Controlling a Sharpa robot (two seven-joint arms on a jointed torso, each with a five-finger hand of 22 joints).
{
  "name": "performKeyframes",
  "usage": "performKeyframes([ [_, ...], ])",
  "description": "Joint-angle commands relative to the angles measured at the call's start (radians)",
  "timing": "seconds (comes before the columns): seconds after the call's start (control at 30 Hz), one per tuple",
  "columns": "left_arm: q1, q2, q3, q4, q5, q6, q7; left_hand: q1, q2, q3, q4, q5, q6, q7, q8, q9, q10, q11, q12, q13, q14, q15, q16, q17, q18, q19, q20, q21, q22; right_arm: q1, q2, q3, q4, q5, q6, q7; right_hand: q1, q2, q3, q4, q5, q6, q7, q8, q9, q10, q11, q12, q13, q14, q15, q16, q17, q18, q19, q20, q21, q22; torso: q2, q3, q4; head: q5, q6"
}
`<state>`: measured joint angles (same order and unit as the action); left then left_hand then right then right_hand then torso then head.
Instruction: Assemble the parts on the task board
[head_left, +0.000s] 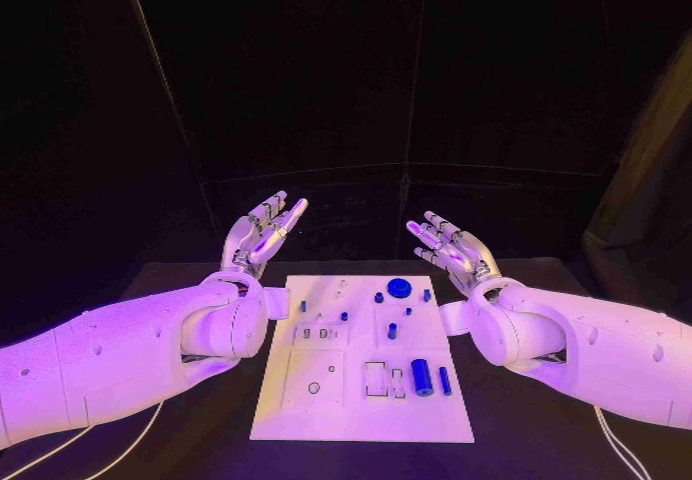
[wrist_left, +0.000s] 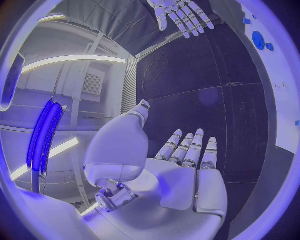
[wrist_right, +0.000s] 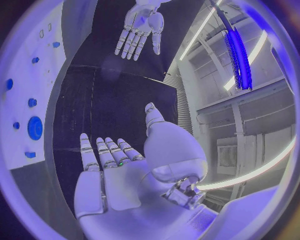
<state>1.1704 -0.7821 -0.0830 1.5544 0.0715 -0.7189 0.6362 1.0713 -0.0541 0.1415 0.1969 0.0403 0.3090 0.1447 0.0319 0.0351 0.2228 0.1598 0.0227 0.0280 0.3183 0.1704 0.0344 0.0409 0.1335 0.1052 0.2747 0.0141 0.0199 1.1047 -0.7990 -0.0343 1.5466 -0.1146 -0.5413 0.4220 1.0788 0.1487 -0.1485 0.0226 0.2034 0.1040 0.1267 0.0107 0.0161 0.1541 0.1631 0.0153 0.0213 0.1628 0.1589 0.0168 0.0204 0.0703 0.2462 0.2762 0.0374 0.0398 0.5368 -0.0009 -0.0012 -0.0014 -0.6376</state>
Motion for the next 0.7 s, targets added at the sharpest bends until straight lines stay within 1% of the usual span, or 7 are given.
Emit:
performKeyframes([
  [0.03, 0.001, -0.001, 0.0, 0.0, 0.021, 0.032, 0.065, 0.04, -0.002, 0.006, 0.014, 0.007, 0.019, 0.053, 0.005, 0.003, 0.016, 0.007, 0.007, 0.002, 0.019, 0.006, 0.006, 0.002, 0.025, 0.004, 0.014, 0.007, 0.002, 0.007, -0.002, -0.003, -0.001, -0.092, 0.149, -0.054, 0.063, 0.012, -0.01, -0.013, 0.009, 0.023, 0.09, 0.009, 0.004, 0.018, 0.024, 0.009, 0.003, 0.015, 0.021, 0.007, 0.004, 0.02, 0.01, 0.015, 0.012, 0.004, 0.0, 0.0, -0.0002, 0.0, 0.0],
  [0.2, 0.001, -0.001, 0.0, 0.0, 0.021, 0.032, 0.065, 0.046, 0.001, 0.012, 0.021, 0.007, 0.028, 0.063, 0.007, 0.004, 0.038, 0.016, 0.011, 0.005, 0.047, 0.015, 0.012, 0.007, 0.035, 0.017, 0.017, 0.012, 0.005, 0.012, -0.004, -0.006, -0.003, -0.108, 0.177, -0.064, 0.143, 0.026, 0.005, -0.072, 0.002, 0.132, 0.125, 0.028, 0.017, 0.138, 0.056, 0.026, 0.015, 0.086, 0.046, 0.015, 0.01, 0.013, 0.047, 0.017, 0.031, 0.014, 0.0, 0.0, -0.0002, 0.0, 0.0],
  [0.33, 0.001, -0.015, 0.0, -0.007, 0.043, 0.081, 0.055, 0.059, 0.005, 0.015, 0.019, 0.007, 0.056, 0.082, 0.011, 0.006, 0.089, 0.036, 0.017, 0.009, 0.142, 0.027, 0.033, 0.019, 0.033, 0.055, 0.018, 0.025, 0.013, 0.013, -0.028, -0.005, -0.049, -0.22, 0.159, -0.024, 0.224, 0.026, 0.034, -0.142, -0.008, 0.326, 0.145, 0.067, 0.038, 0.407, 0.086, 0.076, 0.037, 0.395, 0.07, 0.081, 0.038, 0.052, 0.289, 0.014, 0.131, 0.064, -0.005, -0.0075, -0.0056, -0.013, -0.009],
  [0.4, 0.001, -0.019, -0.001, -0.006, 0.037, 0.105, 0.047, 0.071, 0.009, 0.017, 0.012, 0.007, 0.098, 0.105, 0.019, 0.011, 0.162, 0.061, 0.031, 0.017, 0.258, 0.039, 0.064, 0.034, 0.022, 0.137, 0.021, 0.054, 0.03, 0.013, -0.033, -0.005, -0.058, -0.261, 0.149, -0.021, 0.253, 0.017, 0.042, -0.172, 0.004, 0.46, 0.144, 0.097, 0.052, 0.629, 0.069, 0.125, 0.054, 0.634, 0.047, 0.141, 0.058, 0.083, 0.411, 0.012, 0.191, 0.089, -0.002, -0.0068, -0.0065, -0.011, -0.007],
  [0.5, 0.001, -0.032, -0.001, 0.003, 0.006, 0.142, 0.038, 0.094, 0.017, 0.019, -0.007, 0.008, 0.241, 0.124, 0.055, 0.03, 0.356, 0.088, 0.076, 0.038, 0.426, 0.048, 0.119, 0.057, 0.011, 0.335, 0.012, 0.129, 0.069, 0.016, -0.039, -0.004, -0.071, -0.326, 0.135, -0.019, 0.278, 0.014, 0.051, -0.203, 0.006, 0.629, 0.12, 0.125, 0.062, 0.736, 0.041, 0.14, 0.048, 0.754, 0.012, 0.16, 0.053, 0.112, 0.506, 0.007, 0.244, 0.105, 0.01, -0.0043, -0.0075, -0.006, 0.0],
  [0.6, 0.001, -0.047, -0.001, 0.014, -0.018, 0.166, 0.035, 0.115, 0.024, 0.017, -0.028, 0.007, 0.365, 0.118, 0.082, 0.042, 0.542, 0.069, 0.113, 0.05, 0.508, 0.029, 0.145, 0.063, 0.028, 0.53, 0.014, 0.206, 0.103, 0.028, -0.04, -0.004, -0.086, -0.385, 0.137, -0.027, 0.289, 0.015, 0.056, -0.224, -0.001, 0.714, 0.108, 0.13, 0.061, 0.791, 0.024, 0.137, 0.043, 0.821, -0.005, 0.163, 0.048, 0.116, 0.551, -0.008, 0.268, 0.11, 0.022, -0.0033, -0.0055, -0.01, 0.0],
  [0.7, 0.001, -0.064, -0.002, 0.03, -0.037, 0.182, 0.033, 0.134, 0.029, 0.013, -0.05, 0.008, 0.469, 0.109, 0.103, 0.05, 0.642, 0.052, 0.133, 0.052, 0.583, 0.006, 0.165, 0.067, 0.048, 0.604, 0.012, 0.233, 0.11, 0.044, -0.04, -0.004, -0.103, -0.473, 0.153, -0.049, 0.291, 0.019, 0.059, -0.244, -0.004, 0.762, 0.102, 0.119, 0.054, 0.831, 0.014, 0.121, 0.04, 0.869, -0.019, 0.153, 0.044, 0.114, 0.581, -0.022, 0.284, 0.112, 0.034, -0.0037, -0.0035, -0.009, 0.003],
])
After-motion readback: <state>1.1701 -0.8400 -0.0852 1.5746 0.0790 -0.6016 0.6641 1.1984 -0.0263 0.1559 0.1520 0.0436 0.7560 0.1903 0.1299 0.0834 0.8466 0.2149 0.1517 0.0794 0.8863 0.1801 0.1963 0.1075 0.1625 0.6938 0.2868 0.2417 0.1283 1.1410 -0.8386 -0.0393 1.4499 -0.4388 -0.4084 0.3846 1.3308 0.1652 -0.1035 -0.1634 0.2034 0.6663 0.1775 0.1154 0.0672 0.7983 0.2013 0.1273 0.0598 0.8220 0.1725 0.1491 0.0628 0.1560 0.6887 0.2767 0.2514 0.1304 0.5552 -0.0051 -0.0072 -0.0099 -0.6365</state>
